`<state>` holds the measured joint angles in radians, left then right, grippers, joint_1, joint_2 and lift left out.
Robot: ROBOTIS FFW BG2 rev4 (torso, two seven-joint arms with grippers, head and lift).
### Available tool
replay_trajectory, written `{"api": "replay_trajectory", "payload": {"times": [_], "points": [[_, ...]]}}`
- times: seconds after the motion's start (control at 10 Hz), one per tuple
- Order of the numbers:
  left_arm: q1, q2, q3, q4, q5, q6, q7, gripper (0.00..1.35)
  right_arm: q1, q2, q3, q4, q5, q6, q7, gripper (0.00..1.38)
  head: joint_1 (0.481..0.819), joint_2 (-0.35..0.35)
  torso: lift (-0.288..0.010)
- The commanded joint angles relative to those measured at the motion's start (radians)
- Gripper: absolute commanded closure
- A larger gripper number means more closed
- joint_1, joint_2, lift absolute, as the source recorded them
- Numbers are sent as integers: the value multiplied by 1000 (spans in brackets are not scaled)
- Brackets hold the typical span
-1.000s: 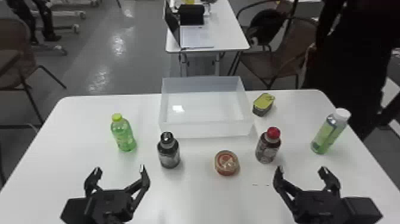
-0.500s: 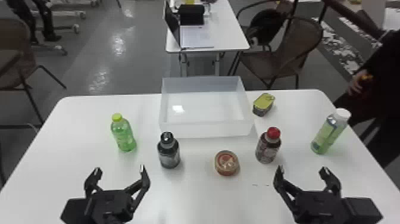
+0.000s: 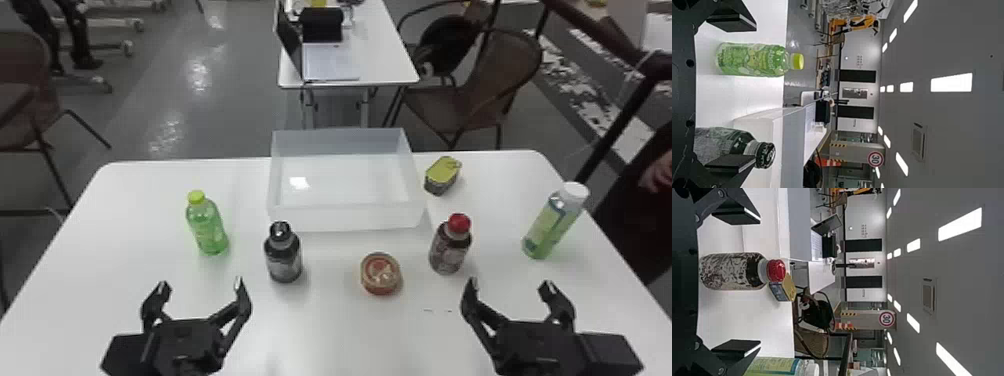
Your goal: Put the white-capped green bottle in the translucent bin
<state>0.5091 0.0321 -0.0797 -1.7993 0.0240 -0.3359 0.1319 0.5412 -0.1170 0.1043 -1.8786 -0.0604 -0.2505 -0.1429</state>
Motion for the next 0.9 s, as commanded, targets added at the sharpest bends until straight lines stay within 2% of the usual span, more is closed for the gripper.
{"api": "replay_trajectory", "payload": {"times": [0.0, 0.8], "points": [[0, -1, 0, 0, -1, 0, 0, 127, 0, 0, 0, 3, -7, -1, 0, 180, 695, 1, -79], [0, -1, 0, 0, -2, 0, 0, 127, -6, -9, 0, 9, -19, -4, 14, 180, 695, 0, -79]]}}
